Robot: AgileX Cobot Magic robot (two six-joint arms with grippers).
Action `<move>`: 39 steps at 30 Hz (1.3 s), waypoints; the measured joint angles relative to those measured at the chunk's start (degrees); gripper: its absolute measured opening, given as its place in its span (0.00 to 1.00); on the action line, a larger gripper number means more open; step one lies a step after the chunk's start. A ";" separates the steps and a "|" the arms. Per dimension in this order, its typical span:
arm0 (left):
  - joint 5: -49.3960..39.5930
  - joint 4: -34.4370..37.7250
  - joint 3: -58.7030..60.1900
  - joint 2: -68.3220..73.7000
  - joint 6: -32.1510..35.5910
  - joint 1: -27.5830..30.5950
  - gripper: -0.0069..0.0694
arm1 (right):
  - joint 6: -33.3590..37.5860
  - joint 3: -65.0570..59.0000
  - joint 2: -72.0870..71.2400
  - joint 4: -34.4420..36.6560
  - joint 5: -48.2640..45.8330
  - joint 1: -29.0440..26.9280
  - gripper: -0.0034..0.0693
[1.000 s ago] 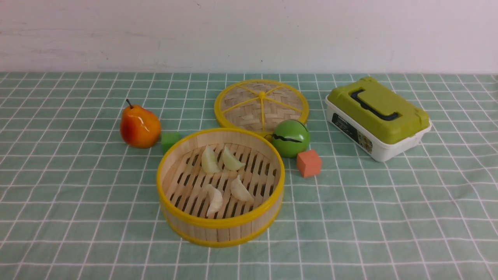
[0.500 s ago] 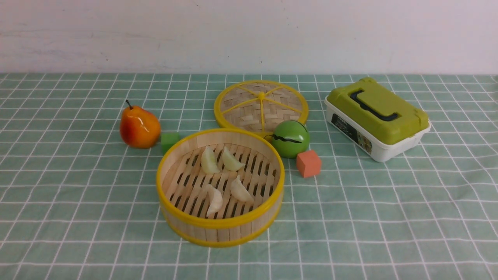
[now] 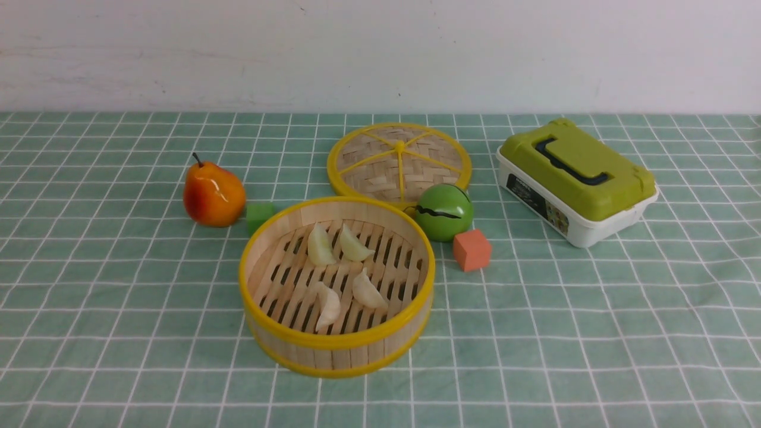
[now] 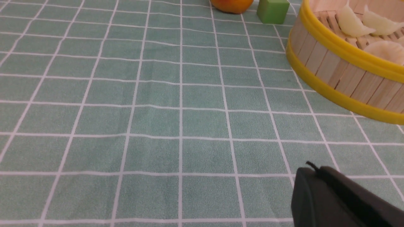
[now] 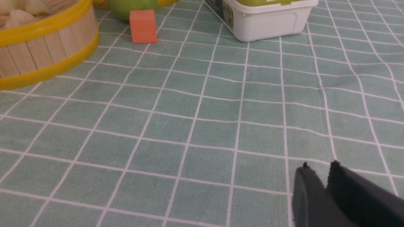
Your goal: Put the dumplings into the steamer on the table with the blue tablecloth.
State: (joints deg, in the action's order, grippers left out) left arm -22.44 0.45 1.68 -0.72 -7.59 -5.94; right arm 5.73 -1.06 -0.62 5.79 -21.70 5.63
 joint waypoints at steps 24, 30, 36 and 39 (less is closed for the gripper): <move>0.00 0.00 0.07 0.00 0.00 0.00 0.07 | 0.00 0.00 0.00 0.00 0.00 0.00 0.23; 0.00 0.00 0.07 0.00 0.00 0.00 0.07 | 0.00 0.00 0.00 0.00 0.00 0.00 0.23; 0.00 0.01 0.07 0.00 0.00 0.00 0.08 | 0.00 0.00 0.00 0.00 0.00 0.00 0.23; 0.00 0.01 0.07 0.00 0.00 0.00 0.08 | 0.00 0.00 0.00 0.00 0.00 0.00 0.23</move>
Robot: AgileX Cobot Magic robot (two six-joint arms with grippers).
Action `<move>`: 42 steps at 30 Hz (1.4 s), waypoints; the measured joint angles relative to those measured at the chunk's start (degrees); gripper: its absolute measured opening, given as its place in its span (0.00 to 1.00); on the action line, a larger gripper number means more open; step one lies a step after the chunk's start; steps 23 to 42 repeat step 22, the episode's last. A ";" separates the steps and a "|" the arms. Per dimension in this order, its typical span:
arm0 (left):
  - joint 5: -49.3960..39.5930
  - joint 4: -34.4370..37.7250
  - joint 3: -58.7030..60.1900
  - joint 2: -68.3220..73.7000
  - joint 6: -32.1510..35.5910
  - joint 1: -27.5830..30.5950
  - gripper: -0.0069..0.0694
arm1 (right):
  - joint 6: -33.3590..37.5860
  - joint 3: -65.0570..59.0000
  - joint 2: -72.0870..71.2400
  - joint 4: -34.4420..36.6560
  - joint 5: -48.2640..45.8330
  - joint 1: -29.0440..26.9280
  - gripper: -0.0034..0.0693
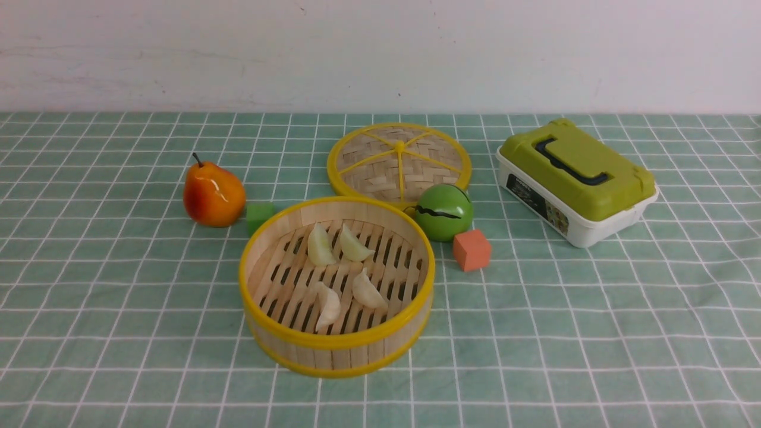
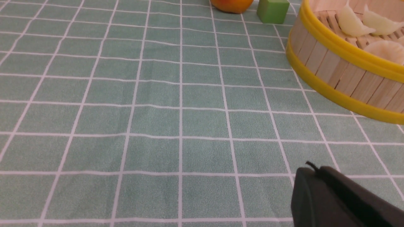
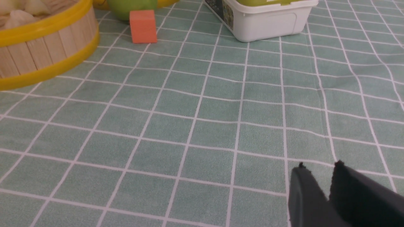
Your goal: Put the dumplings into the steamer on the table with the blue tablecloth.
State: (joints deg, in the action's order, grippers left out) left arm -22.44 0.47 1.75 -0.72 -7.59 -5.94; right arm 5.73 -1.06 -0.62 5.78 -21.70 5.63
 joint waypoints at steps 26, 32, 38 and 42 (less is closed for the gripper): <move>0.00 0.00 0.00 0.00 0.00 0.00 0.10 | 0.00 0.00 0.00 0.00 0.00 0.00 0.25; 0.00 0.00 0.00 0.00 0.00 0.00 0.10 | 0.00 0.00 0.00 0.00 0.00 0.00 0.25; 0.00 0.00 0.00 0.00 0.00 0.00 0.10 | 0.00 0.00 0.00 0.00 0.00 0.00 0.25; 0.00 0.00 0.00 0.00 0.00 0.00 0.10 | 0.00 0.00 0.00 0.00 0.00 0.00 0.25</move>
